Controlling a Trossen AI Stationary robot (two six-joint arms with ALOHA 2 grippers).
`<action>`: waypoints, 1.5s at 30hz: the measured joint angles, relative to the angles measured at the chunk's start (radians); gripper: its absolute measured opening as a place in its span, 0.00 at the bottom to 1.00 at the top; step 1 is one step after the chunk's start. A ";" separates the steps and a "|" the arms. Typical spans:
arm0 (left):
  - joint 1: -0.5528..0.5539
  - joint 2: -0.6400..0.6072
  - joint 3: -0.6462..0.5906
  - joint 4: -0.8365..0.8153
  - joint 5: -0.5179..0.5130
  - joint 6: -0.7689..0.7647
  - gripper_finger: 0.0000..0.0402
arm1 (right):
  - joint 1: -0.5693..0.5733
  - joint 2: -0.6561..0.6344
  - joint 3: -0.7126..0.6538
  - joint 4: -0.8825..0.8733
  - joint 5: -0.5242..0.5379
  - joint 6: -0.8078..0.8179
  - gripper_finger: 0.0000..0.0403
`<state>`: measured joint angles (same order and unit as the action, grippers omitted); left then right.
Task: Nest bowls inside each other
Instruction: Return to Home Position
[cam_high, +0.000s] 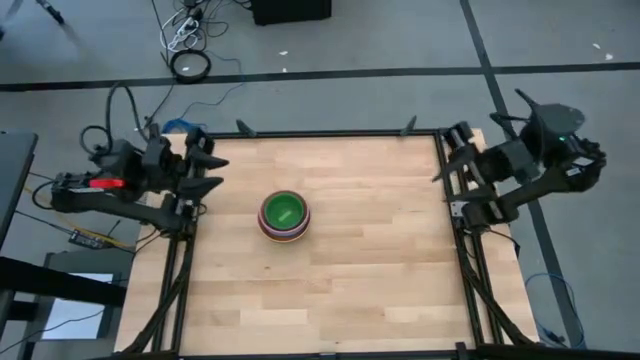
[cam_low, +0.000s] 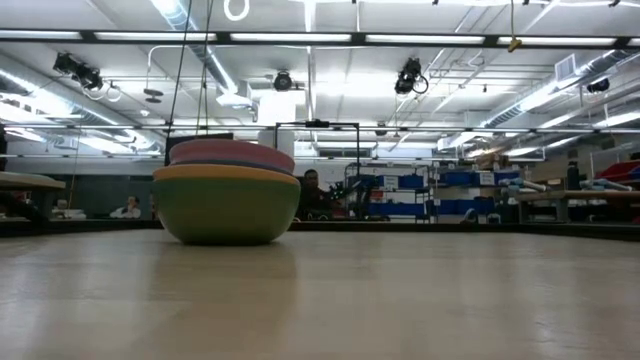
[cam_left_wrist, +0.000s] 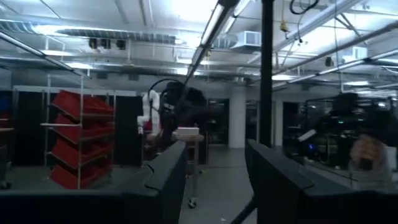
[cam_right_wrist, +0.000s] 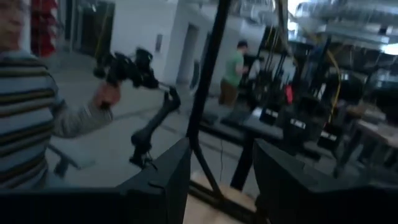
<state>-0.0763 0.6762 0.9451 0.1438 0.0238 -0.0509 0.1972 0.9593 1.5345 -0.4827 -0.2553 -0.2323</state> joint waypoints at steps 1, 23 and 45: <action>-0.005 0.000 0.000 -0.007 0.000 0.001 0.43 | 0.004 -0.041 -0.051 0.037 0.000 0.004 0.40; -0.144 -0.278 -0.435 0.098 -0.196 -0.002 0.43 | -0.011 -0.675 -0.741 0.312 0.174 0.170 0.40; -0.072 -0.451 -0.708 0.104 -0.284 0.086 0.43 | -0.096 -0.683 -1.038 0.415 0.355 0.213 0.40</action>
<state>-0.1486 0.2255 0.2368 0.2479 -0.2603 0.0349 0.1015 0.2764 0.4967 -0.0681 0.0995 -0.0188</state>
